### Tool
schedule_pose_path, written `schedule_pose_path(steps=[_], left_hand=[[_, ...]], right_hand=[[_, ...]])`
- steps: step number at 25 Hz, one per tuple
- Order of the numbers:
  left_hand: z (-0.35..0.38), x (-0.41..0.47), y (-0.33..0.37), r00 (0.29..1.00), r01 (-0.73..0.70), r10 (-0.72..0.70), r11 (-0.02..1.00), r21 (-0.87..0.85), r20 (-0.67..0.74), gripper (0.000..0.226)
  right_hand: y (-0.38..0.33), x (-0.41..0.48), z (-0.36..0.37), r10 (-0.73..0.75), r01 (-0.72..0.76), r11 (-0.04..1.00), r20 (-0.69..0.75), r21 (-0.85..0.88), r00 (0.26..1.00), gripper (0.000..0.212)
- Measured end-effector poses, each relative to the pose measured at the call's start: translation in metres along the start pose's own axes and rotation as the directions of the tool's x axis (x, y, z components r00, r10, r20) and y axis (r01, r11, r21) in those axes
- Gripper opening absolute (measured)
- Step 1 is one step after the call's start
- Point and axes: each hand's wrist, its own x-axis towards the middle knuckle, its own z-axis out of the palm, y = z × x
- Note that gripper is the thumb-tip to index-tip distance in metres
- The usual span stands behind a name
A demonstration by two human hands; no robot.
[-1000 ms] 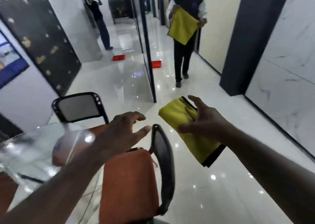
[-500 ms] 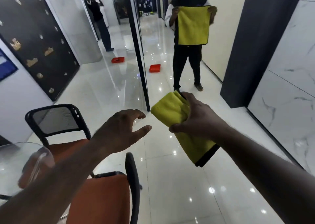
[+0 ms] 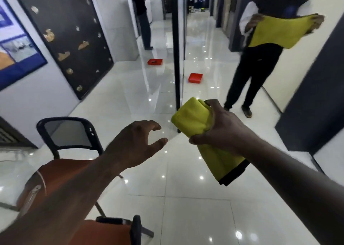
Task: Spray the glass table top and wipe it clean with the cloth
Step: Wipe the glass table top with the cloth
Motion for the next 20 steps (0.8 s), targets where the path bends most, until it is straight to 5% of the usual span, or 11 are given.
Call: schedule_pose_path(steps=[5,9,15,20], left_hand=[[0.005,0.055,-0.066,0.954,0.276,-0.273,0.961,0.013,-0.128,0.051],[-0.01,0.067,-0.098,0.812,0.551,-0.543,0.834,-0.023,-0.215,0.037],[-0.027,0.015,-0.152,0.549,0.787,-0.757,0.611,-0.084,-0.354,0.049],[-0.012,-0.054,-0.232,0.288,0.901,-0.883,0.38,-0.207,-0.37,0.057]], right_hand=[[-0.012,0.154,0.044,-0.21,0.202,0.977,0.181,0.063,0.961,0.112],[-0.045,0.248,0.095,-0.386,0.361,0.922,0.37,0.138,0.845,0.116],[-0.15,0.309,0.2,-0.636,0.641,0.73,0.58,0.238,0.509,0.123],[-0.226,0.315,0.325,-0.693,0.792,0.554,0.67,0.256,0.267,0.111]])
